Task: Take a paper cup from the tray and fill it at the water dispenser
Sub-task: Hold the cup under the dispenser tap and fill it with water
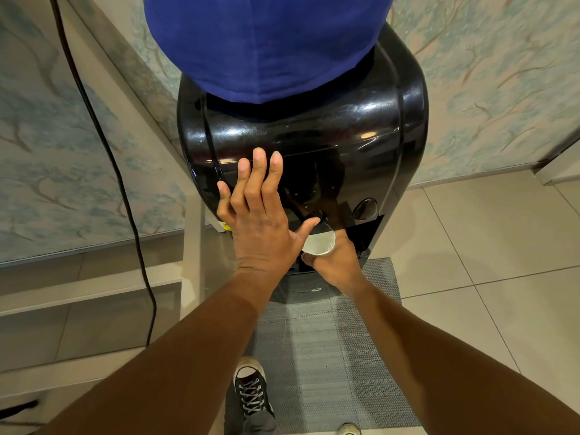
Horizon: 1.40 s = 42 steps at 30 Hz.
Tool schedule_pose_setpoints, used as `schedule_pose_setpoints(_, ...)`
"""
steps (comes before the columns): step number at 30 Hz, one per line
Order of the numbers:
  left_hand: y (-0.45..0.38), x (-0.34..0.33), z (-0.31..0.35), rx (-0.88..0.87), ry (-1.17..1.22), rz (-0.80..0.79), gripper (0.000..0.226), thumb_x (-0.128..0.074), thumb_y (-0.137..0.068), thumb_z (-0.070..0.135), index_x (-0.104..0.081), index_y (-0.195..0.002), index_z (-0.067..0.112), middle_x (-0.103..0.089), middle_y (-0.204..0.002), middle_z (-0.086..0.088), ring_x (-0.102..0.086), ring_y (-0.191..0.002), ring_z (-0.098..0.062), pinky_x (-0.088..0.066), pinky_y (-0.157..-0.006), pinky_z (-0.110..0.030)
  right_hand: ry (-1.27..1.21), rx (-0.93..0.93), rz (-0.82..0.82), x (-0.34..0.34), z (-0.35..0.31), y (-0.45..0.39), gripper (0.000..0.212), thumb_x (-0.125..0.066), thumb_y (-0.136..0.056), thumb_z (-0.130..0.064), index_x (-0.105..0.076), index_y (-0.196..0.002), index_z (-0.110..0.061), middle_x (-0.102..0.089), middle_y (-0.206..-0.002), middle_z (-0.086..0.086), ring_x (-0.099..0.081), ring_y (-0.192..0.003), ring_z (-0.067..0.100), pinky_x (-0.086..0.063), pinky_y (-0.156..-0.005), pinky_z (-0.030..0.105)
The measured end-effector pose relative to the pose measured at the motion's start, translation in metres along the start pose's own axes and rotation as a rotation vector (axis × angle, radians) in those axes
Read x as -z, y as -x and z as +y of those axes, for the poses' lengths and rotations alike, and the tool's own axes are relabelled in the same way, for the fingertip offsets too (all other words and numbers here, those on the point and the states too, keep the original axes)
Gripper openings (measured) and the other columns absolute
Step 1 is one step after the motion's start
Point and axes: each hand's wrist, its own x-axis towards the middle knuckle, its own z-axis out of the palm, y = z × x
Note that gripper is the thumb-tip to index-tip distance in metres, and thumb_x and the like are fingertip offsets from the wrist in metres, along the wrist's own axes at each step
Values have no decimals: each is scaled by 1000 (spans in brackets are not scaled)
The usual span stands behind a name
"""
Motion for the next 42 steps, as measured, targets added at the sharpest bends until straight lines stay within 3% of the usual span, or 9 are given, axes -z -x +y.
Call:
schedule_pose_setpoints(8, 0, 0, 0, 1, -18, 14, 124, -80, -57, 69, -19, -148, 13, -15, -149, -2, -15, -140, -25, -17, -113, -56, 4, -6, -15, -3, 1, -1, 69, -86, -63, -10, -48, -120, -22, -66, -96, -3, -65, -87, 9, -51, -56, 11)
schedule_pose_setpoints(11, -1, 1, 0, 4, -19, 13, 123, -80, -57, 70, -19, -148, 14, -15, -149, -2, -16, -139, -25, -17, -113, -56, 2, -10, -4, -4, 1, -1, 64, -86, -63, -11, -49, -114, -25, -67, -92, -7, -66, -84, 5, -51, -56, 11)
schedule_pose_setpoints(15, -1, 1, 0, 3, -11, 14, 123, -81, -56, 68, -19, -148, 14, -15, -149, -2, -16, -139, -25, -16, -113, -55, 12, -1, -25, -5, 1, -3, 64, -85, -64, -9, -53, -120, -16, -70, -94, 2, -69, -84, 11, -54, -58, 20)
schedule_pose_setpoints(20, -1, 3, -6, -2, 23, -48, 123, -72, -59, 76, -14, -150, 18, -12, -151, -1, -10, -142, -25, 7, -119, -41, 38, -5, -34, -6, 2, -3, 55, -85, -64, -10, -56, -111, -11, -69, -90, 3, -69, -79, 11, -52, -55, 18)
schedule_pose_setpoints(24, -1, 6, -9, -16, 28, -106, 122, -65, -60, 80, -10, -151, 19, -9, -151, -1, -8, -143, -25, 10, -118, -41, 30, -4, -34, -6, 3, 0, 72, -85, -64, -9, -49, -124, -19, -68, -98, -1, -67, -87, 10, -54, -59, 15)
schedule_pose_setpoints(30, -1, 11, -9, -25, 31, -133, 123, -68, -61, 78, -9, -151, 19, -8, -152, -1, -7, -144, -25, 2, -118, -48, 72, -11, -68, -1, 5, 13, 70, -87, -63, -13, -44, -116, -30, -58, -98, -16, -59, -91, 1, -47, -59, 3)
schedule_pose_setpoints(35, -1, 23, -8, -36, 29, -196, 123, -67, -61, 80, -12, -151, 18, -10, -154, -3, -10, -145, -26, -1, -117, -49, 116, -50, -116, 7, 0, 33, 71, -85, -62, -8, -44, -116, -30, -55, -103, -9, -56, -96, 10, -50, -62, 15)
schedule_pose_setpoints(39, -3, 39, -13, -77, 34, -254, 118, -64, -63, 81, -20, -153, 18, -11, -157, -3, -14, -145, -26, -18, -114, -54, 100, -50, -145, 14, -18, 50, 66, -84, -64, -8, -47, -115, -26, -57, -104, -5, -57, -97, 13, -54, -72, 27)
schedule_pose_setpoints(42, -6, 54, -15, -89, 40, -289, 108, -57, -71, 80, -24, -153, 18, -17, -158, -5, -17, -145, -27, -27, -112, -56, 88, -39, -168, 19, -39, 62, 65, -83, -65, -7, -47, -115, -25, -58, -106, -1, -58, -99, 14, -53, -70, 24)
